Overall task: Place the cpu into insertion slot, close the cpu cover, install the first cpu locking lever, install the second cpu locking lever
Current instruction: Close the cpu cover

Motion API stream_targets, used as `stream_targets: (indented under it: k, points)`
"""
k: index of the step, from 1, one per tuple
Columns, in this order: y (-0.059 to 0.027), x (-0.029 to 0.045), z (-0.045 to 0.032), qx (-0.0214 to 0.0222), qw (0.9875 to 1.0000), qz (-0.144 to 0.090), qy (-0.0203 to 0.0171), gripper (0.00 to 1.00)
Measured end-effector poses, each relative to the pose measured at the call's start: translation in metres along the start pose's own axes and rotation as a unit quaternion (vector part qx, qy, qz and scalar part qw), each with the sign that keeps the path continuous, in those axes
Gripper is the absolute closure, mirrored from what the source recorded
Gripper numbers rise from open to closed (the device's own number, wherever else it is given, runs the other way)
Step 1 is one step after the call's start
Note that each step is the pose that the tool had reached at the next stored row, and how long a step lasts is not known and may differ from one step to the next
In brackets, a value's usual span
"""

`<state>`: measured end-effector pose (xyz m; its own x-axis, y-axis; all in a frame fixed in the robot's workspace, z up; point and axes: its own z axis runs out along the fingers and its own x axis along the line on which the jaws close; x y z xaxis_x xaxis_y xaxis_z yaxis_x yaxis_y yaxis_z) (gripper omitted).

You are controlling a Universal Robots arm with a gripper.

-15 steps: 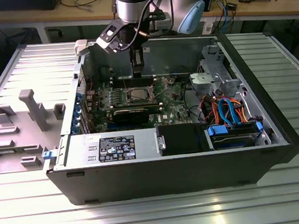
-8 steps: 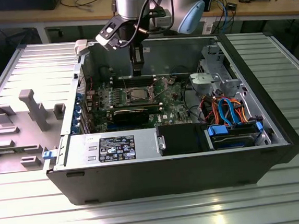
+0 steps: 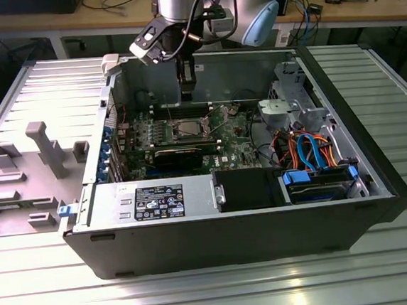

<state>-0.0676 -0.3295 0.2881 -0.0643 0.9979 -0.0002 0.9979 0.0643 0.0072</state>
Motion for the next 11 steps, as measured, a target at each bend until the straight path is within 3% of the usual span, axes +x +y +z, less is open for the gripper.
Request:
stream_targets:
  k: [11]
  points:
    - [0.0, 0.0, 0.0, -0.0006, 1.0, 0.0, 0.0049, 0.89]
